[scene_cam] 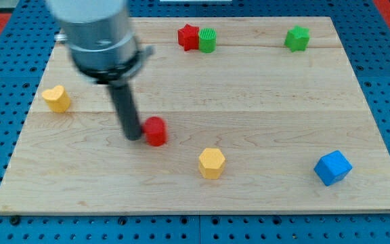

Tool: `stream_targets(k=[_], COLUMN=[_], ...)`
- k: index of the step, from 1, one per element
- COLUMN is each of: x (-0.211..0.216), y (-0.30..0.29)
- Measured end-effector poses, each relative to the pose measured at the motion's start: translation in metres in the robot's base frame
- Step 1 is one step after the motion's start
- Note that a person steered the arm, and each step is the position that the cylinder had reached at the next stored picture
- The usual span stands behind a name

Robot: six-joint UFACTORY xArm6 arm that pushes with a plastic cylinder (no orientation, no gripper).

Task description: Move the red circle diagonal bottom right to the green circle

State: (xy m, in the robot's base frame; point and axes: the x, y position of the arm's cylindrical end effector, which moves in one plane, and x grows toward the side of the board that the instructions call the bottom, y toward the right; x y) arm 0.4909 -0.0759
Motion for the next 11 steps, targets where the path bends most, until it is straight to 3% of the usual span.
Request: stream_targets(k=[2, 3, 5, 6, 7, 9, 11], x=[0.014, 0.017, -0.063, -0.077, -0.076, -0.043, -0.049], y=[0.003, 0.037, 0.177, 0.195, 0.190, 0.112, 0.056])
